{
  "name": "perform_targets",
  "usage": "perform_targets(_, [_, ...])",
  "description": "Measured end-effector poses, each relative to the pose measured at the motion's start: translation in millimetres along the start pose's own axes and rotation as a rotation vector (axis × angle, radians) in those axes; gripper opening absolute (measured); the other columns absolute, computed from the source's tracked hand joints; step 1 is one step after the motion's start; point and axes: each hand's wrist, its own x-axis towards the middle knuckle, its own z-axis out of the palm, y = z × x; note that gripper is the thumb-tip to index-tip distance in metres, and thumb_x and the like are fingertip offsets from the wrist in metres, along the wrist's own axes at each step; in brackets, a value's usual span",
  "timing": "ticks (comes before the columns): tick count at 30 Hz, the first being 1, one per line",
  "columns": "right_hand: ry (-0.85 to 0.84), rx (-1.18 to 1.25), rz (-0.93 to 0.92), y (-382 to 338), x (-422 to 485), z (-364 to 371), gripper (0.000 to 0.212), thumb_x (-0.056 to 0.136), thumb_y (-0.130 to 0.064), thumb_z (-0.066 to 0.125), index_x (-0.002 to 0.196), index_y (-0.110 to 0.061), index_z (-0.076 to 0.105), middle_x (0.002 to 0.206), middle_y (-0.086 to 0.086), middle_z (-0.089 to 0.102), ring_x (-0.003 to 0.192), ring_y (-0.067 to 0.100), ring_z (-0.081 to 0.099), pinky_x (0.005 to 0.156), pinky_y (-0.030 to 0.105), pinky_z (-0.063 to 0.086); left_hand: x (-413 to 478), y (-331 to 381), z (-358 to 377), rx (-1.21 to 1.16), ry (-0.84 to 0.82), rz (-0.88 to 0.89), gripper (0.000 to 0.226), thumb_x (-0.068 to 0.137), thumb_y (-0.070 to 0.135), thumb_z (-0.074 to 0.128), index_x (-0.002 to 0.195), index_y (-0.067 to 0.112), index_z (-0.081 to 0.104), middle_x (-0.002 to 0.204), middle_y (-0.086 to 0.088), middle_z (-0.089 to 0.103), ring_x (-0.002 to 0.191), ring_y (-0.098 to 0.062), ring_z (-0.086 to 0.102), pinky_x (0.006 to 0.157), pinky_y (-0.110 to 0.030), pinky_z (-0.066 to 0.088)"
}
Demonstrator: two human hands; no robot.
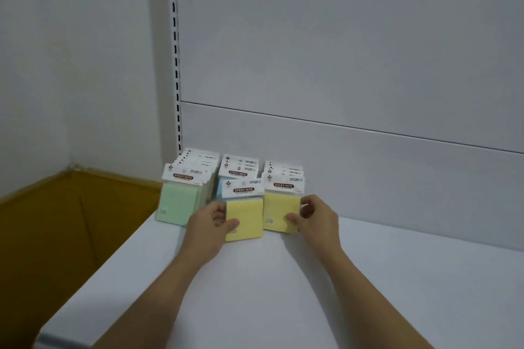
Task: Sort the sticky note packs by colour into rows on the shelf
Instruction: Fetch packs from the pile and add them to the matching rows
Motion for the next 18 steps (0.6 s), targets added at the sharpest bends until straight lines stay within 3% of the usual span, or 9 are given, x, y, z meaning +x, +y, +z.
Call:
perform_targets(3, [0.035, 0.019, 0.016, 2, 0, 7, 0.03, 0.072, -0.015, 0.079, 0.09, -0.02, 0.056, 0.076, -0.008, 0.058, 0.07, 0.01, 0.057, 0.06, 0.017, 0.04, 5, -8, -4, 0.03, 0.054, -0.01, 0.018, 0.078, 0.001, 0.074, 0.089, 0.011, 0.064, 0.077, -0.004, 0.068, 0.075, -0.024, 0.067, 0.066, -0.022, 0.051])
perform_targets(9, [0.059, -0.001, 0.021, 5, 2, 17, 0.031, 0.073, -0.021, 0.079, 0.092, -0.022, 0.055, 0.079, -0.008, 0.059, 0.073, 0.009, 0.057, 0.065, 0.025, 0.043, 5, -10, 1, 0.053, 0.067, 0.012, 0.021, 0.08, 0.003, 0.072, 0.094, 0.015, 0.062, 0.08, -0.001, 0.068, 0.074, -0.018, 0.066, 0.072, -0.026, 0.052])
perform_targets(14, [0.056, -0.049, 0.018, 8, 1, 20, 0.028, 0.079, -0.025, 0.075, 0.094, -0.024, 0.052, 0.081, -0.008, 0.059, 0.074, 0.009, 0.056, 0.062, 0.024, 0.039, 8, -10, 0, 0.054, 0.061, 0.021, 0.02, 0.082, 0.004, 0.071, 0.094, 0.016, 0.061, 0.079, 0.0, 0.067, 0.069, -0.009, 0.063, 0.066, -0.016, 0.048])
perform_targets(18, [0.04, -0.096, 0.011, 9, -1, 21, 0.028, 0.081, -0.029, 0.072, 0.097, -0.024, 0.05, 0.082, -0.008, 0.059, 0.079, 0.014, 0.058, 0.068, 0.029, 0.041, 10, -10, 1, 0.039, 0.046, 0.026, 0.02, 0.082, 0.003, 0.07, 0.094, 0.016, 0.061, 0.08, -0.002, 0.068, 0.069, -0.011, 0.063, 0.066, -0.016, 0.049])
